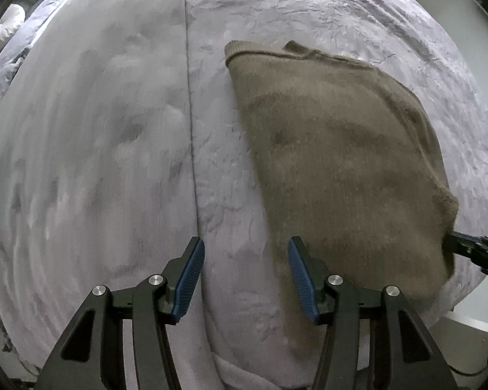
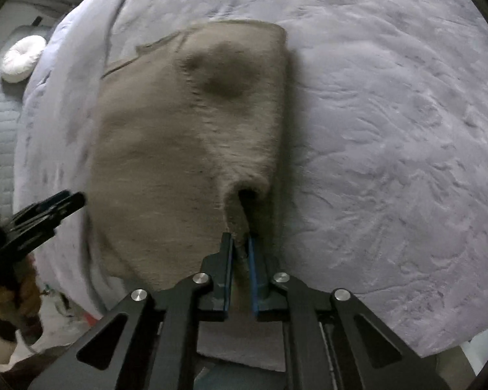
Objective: Fold small clothes
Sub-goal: 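Lay the sweater flat and press its edge with the closed right tool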
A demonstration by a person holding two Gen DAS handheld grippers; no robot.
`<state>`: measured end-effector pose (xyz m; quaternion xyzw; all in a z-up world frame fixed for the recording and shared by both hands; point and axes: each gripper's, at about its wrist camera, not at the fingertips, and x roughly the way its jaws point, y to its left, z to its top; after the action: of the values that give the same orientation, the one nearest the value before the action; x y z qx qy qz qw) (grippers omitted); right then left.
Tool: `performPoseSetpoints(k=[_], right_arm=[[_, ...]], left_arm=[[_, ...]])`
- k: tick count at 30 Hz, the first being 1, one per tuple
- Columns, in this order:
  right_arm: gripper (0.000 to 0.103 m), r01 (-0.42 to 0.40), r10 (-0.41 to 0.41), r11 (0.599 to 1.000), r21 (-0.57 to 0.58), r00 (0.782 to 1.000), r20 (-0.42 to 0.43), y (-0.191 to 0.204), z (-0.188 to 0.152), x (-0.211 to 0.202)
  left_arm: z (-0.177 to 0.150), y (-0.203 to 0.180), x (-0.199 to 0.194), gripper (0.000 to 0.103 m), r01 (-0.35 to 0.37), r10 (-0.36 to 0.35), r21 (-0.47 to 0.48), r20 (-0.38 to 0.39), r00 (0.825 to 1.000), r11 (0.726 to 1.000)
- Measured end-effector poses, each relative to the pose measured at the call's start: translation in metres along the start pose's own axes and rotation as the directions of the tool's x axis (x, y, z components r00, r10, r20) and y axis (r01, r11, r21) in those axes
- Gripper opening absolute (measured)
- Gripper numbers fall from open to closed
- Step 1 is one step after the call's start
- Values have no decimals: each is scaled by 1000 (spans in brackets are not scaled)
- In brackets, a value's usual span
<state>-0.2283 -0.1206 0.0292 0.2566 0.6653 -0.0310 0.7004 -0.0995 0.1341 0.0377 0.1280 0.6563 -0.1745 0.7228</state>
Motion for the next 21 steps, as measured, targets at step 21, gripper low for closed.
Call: performPoseSetpoints(k=[21], right_arm=[[6, 58, -54, 980, 191, 998, -28, -36, -27, -6]], left_arm=[[-16, -3, -25, 55, -27, 27, -34, 0, 1000, 999]])
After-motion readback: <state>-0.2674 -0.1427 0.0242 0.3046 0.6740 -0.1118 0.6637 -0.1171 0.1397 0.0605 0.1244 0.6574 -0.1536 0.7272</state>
